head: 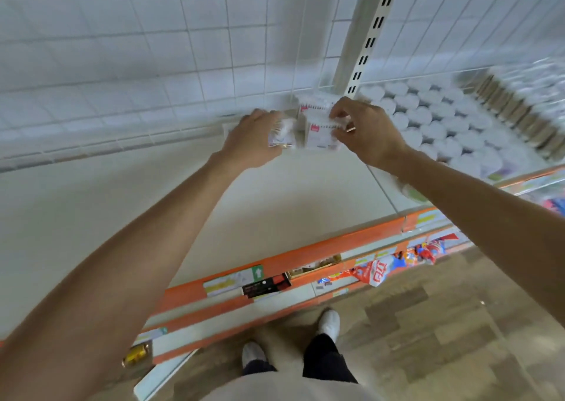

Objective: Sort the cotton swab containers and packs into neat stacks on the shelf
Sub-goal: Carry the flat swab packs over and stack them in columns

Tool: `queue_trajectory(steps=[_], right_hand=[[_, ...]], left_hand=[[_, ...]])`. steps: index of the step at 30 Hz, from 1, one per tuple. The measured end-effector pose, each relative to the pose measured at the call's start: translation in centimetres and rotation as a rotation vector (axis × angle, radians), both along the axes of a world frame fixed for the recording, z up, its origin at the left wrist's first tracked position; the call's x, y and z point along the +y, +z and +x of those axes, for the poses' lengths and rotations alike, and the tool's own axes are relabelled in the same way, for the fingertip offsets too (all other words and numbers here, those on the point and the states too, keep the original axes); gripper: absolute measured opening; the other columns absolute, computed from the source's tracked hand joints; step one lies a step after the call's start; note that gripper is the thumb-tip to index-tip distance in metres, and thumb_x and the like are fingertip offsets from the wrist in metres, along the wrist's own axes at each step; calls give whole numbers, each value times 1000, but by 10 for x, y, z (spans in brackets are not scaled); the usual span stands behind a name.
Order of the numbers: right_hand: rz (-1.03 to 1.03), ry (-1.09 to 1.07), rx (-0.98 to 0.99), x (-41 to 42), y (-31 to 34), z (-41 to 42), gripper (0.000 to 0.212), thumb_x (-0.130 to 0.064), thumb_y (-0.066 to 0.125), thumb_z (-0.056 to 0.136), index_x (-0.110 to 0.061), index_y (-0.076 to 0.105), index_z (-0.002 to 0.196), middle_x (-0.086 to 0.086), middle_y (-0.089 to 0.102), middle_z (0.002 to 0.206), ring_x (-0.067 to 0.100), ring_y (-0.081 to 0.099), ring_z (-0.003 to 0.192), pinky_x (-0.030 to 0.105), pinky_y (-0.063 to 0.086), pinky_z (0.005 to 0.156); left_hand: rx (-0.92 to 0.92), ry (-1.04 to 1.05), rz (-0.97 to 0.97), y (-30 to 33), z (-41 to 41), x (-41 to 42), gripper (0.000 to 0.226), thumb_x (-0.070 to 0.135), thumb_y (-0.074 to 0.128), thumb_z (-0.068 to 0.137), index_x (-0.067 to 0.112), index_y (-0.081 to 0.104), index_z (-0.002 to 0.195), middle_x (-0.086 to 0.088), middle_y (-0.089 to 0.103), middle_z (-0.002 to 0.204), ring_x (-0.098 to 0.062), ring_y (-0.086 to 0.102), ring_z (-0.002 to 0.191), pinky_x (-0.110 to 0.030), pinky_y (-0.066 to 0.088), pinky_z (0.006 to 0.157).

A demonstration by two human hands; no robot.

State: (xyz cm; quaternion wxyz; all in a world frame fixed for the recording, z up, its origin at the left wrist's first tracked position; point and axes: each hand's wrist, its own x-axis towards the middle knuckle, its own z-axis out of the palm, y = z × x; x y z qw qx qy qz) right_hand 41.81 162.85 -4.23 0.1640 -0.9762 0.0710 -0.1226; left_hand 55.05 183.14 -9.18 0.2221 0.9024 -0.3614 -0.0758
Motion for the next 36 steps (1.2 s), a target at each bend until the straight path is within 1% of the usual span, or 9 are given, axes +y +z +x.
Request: queue_trajectory(steps=[3, 7, 11, 13, 15, 18, 25, 30, 36], right_hand=[[37, -58, -32, -2, 0, -10, 23, -10, 68, 88, -12, 58, 109, 6, 67, 107, 26, 63, 85, 44, 55, 80], [64, -92, -14, -2, -5, -21, 24, -12, 68, 90, -13, 59, 112, 3, 67, 112, 24, 65, 87, 39, 55, 80], [126, -115, -51, -2, -4, -33, 25, -13, 68, 91, -16, 59, 114, -1, 65, 111, 16, 65, 85, 32, 56, 79], [215, -119, -93, 0, -7, -46, 23, -13, 68, 92, -15, 58, 112, -5, 62, 103, 1, 63, 79, 16, 52, 72], [271, -92, -85, 4, -15, -58, 22, -13, 69, 92, -16, 58, 110, -7, 63, 99, -9, 62, 79, 4, 45, 66], [318, -20, -10, 16, -35, -67, 23, -15, 71, 91, -22, 58, 108, -6, 67, 102, -4, 65, 82, 11, 51, 68], [426, 98, 37, 50, -58, -52, 28, -14, 71, 92, -21, 64, 117, -4, 66, 107, 0, 65, 85, 6, 49, 73], [384, 116, 6, 55, -61, -46, 25, -12, 70, 92, -16, 67, 117, 1, 68, 109, 4, 63, 85, 1, 46, 75], [383, 120, -24, 63, -70, -53, 26, -9, 68, 94, -14, 66, 120, 5, 66, 117, 11, 65, 94, 5, 50, 77]], left_hand=[[95, -9, 136, -15, 15, -26, 85, 24, 71, 82, 33, 29, 155, -7, 19, 161, -30, 17, 150, -45, 26, 117], [-96, -8, 94, -32, 22, -32, 62, 13, 70, 82, 34, 48, 136, -7, 41, 134, -36, 42, 125, -49, 46, 96], [-194, -72, -19, -21, 10, -17, 33, 14, 64, 90, 25, 55, 119, -6, 53, 122, -34, 55, 110, -44, 50, 83], [-164, -98, -162, -12, -9, 5, 31, 19, 59, 95, 24, 56, 126, -4, 63, 118, -30, 60, 107, -39, 49, 82], [-91, -43, -251, -7, -32, 35, 30, 27, 53, 100, 25, 54, 130, 2, 69, 94, -28, 63, 87, -36, 48, 74], [87, 37, -283, -13, -62, 75, 31, 35, 49, 103, 30, 51, 133, 7, 65, 69, -15, 65, 64, -30, 50, 65], [315, 231, -371, -32, -84, 119, 35, 20, 69, 92, 20, 51, 123, 1, 69, 98, -2, 67, 74, -12, 48, 63], [413, 285, -500, -40, -97, 131, 39, 11, 74, 84, 22, 51, 113, 2, 73, 104, -11, 72, 90, -28, 54, 74], [438, 278, -585, -39, -113, 131, 46, 4, 72, 87, 29, 58, 124, 5, 73, 108, -5, 71, 94, -21, 54, 80]])
